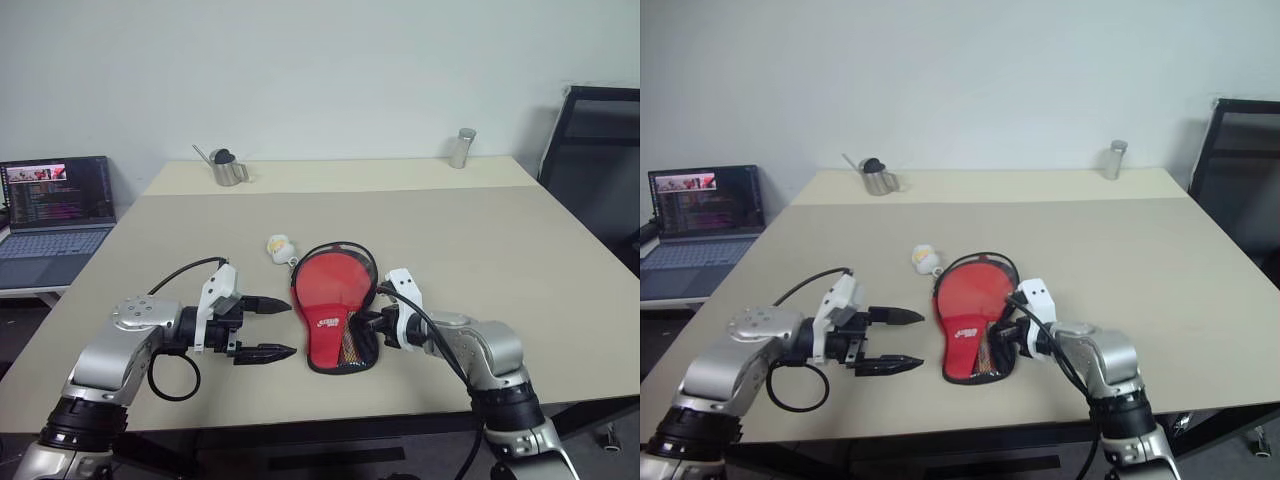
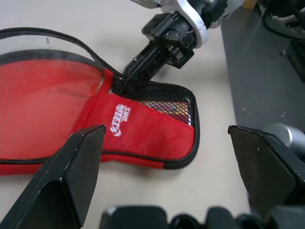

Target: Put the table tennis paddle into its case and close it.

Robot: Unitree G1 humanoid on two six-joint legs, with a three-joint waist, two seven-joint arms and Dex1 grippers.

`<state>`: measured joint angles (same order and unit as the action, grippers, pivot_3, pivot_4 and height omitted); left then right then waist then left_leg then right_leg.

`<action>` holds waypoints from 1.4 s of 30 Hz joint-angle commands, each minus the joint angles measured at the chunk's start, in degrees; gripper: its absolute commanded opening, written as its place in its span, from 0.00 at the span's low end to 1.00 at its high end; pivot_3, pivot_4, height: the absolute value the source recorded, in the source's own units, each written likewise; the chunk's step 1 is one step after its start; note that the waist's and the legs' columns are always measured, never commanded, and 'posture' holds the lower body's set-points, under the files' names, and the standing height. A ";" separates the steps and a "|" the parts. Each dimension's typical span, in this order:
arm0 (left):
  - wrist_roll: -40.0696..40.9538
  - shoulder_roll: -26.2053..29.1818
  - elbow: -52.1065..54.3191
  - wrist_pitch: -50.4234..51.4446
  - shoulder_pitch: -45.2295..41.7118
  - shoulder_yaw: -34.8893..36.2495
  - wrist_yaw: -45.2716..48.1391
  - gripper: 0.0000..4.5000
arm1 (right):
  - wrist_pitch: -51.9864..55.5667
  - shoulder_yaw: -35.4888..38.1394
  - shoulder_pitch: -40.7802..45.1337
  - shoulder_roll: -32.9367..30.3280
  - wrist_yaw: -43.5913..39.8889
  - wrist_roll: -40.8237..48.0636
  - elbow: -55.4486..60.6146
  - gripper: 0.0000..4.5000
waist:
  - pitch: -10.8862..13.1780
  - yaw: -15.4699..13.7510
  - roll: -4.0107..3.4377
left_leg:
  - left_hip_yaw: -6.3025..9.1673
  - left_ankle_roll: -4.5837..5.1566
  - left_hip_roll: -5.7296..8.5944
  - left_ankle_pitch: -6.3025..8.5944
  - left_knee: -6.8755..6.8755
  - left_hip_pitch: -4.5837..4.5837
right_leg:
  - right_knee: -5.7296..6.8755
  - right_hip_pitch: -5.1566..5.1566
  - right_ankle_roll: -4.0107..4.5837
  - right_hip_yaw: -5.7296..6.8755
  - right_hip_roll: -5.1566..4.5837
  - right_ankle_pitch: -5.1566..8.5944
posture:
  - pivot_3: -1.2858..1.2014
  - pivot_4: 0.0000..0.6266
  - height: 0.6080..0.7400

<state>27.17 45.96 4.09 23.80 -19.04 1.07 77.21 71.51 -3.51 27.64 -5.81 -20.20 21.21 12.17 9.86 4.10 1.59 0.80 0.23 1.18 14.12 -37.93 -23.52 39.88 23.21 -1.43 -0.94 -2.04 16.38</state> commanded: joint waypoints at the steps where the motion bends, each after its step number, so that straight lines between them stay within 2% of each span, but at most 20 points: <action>1: 2.79 2.14 3.45 0.54 0.71 2.07 2.01 1.00 | 5.85 -0.08 -3.21 2.06 1.84 3.08 8.61 0.00 | 0.00 -0.36 0.00 | 0.00 0.00 0.00 0.00 0.00 0.00 | 0.00 0.00 0.01 0.00 0.00 0.01 | 0.52 0.24 1.00; 9: 3.85 4.58 1.95 0.34 -1.41 1.28 6.42 1.00 | 10.85 1.45 -6.70 2.93 3.74 3.77 14.55 0.00 | 0.01 -1.15 -0.01 | 0.00 0.00 0.03 0.00 -0.01 0.00 | -0.09 -0.03 0.03 0.04 -0.02 0.02 | 0.52 0.24 1.00; 16: 3.19 4.67 0.07 -0.22 -3.58 0.99 8.17 1.00 | 11.74 1.85 -8.27 2.82 4.81 3.99 16.26 0.00 | 0.01 -1.21 0.00 | 0.01 0.00 0.04 0.00 0.03 -0.03 | -0.16 -0.04 0.02 0.07 -0.02 0.02 | 0.52 0.24 1.00; 27: 2.92 4.38 -0.24 -0.39 -4.26 0.81 8.23 1.00 | 15.22 2.58 -12.86 6.82 7.48 4.34 20.74 0.00 | 0.00 -1.25 0.00 | 0.06 0.01 0.04 0.00 0.06 -0.15 | -0.33 -0.02 0.02 0.11 -0.02 0.02 | 0.52 0.24 1.00; 42: 2.03 3.54 -1.66 -1.79 -5.35 -1.03 8.08 1.00 | 15.58 3.20 -12.41 4.30 7.17 4.70 20.95 0.00 | 0.00 -1.38 0.00 | 0.10 0.01 0.06 0.01 0.07 -0.22 | -0.45 -0.03 0.02 0.15 -0.02 0.02 | 0.52 0.24 1.00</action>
<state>29.01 49.63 2.14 23.04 -23.27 0.08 84.56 85.80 -0.11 15.11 -1.33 -12.57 24.97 32.84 9.86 2.72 1.59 0.91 0.24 1.24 14.13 -37.87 -23.74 39.43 23.17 -1.41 -0.79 -2.06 16.41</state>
